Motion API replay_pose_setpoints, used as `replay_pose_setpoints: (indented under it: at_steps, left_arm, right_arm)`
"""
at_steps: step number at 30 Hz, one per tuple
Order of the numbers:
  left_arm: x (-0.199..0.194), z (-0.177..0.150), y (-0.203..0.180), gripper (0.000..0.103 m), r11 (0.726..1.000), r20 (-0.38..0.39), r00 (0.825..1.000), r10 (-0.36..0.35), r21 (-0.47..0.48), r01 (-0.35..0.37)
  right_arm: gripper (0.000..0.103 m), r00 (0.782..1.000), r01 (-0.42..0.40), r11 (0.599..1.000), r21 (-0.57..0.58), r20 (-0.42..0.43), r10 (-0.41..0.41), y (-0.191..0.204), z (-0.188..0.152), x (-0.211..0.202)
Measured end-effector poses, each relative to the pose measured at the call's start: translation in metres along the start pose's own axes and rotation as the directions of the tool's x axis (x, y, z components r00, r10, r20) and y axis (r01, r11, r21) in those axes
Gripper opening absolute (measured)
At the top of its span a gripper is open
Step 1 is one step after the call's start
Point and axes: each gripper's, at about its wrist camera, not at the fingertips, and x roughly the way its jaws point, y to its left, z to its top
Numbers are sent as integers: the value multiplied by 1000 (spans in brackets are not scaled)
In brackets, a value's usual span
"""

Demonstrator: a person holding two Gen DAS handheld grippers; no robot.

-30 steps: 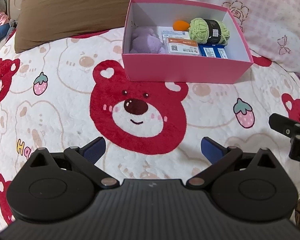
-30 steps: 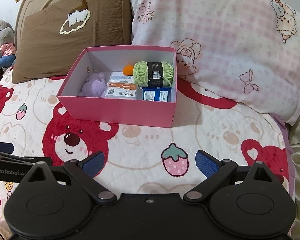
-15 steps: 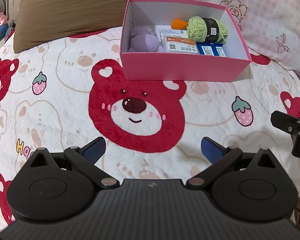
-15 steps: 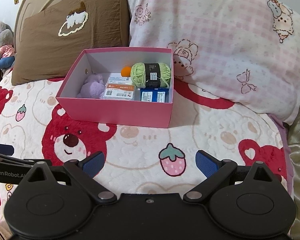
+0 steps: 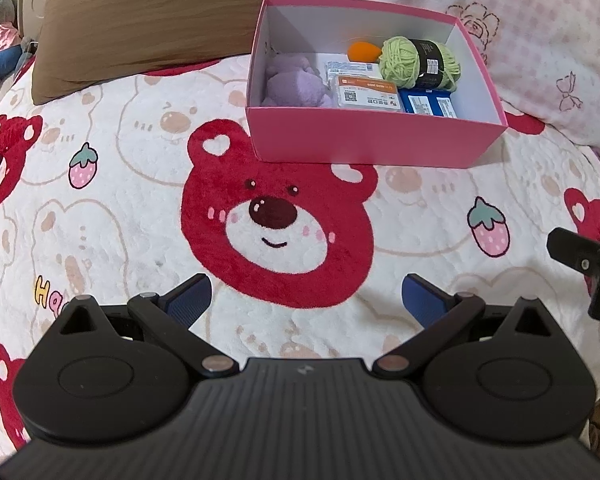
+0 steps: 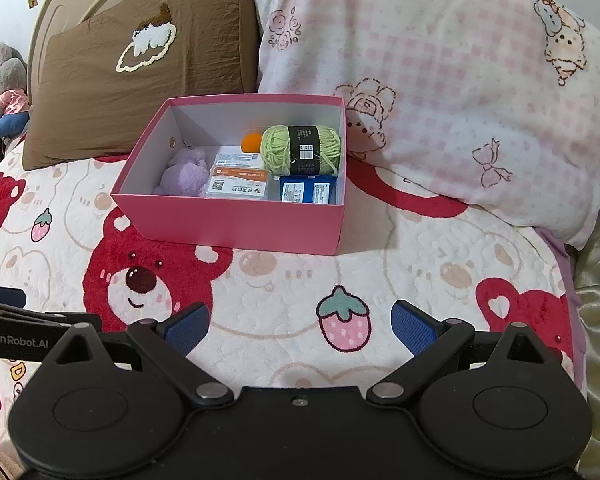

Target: Organize objects

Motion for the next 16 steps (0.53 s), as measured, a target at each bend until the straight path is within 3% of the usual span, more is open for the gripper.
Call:
replay_pose_setpoints:
  at_steps: [16]
  left_arm:
    - [-1, -2, -3, 103, 1000, -9, 1000, -8, 4, 8]
  right_arm:
    - [99, 1000, 0, 1000, 3, 2, 0, -1, -1, -1]
